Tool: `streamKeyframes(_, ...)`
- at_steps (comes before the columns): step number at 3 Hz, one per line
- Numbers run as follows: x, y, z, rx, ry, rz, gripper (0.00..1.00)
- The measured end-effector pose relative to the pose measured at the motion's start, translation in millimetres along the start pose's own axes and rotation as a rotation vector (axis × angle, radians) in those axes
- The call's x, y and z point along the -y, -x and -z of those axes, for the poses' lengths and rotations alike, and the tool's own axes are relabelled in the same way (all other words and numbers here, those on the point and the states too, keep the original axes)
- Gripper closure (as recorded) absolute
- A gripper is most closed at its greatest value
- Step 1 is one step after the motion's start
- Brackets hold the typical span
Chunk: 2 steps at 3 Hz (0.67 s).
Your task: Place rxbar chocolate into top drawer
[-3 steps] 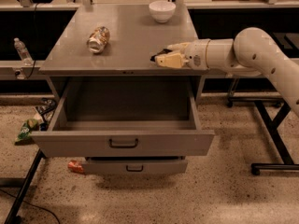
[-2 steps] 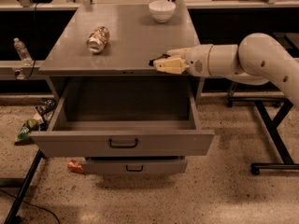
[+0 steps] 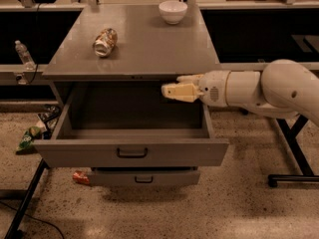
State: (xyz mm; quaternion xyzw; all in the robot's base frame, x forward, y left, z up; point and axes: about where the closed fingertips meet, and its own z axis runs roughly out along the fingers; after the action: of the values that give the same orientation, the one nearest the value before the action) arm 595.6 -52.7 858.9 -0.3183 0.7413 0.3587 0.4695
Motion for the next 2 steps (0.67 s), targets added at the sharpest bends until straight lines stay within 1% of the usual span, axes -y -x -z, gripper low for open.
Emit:
streamKeyframes(1, -2, -43, -28, -0.008, 0.01, -0.073, 1.0)
streamKeyframes(2, 4, -72, -60, -0.015, 0.04, -0.109, 1.0)
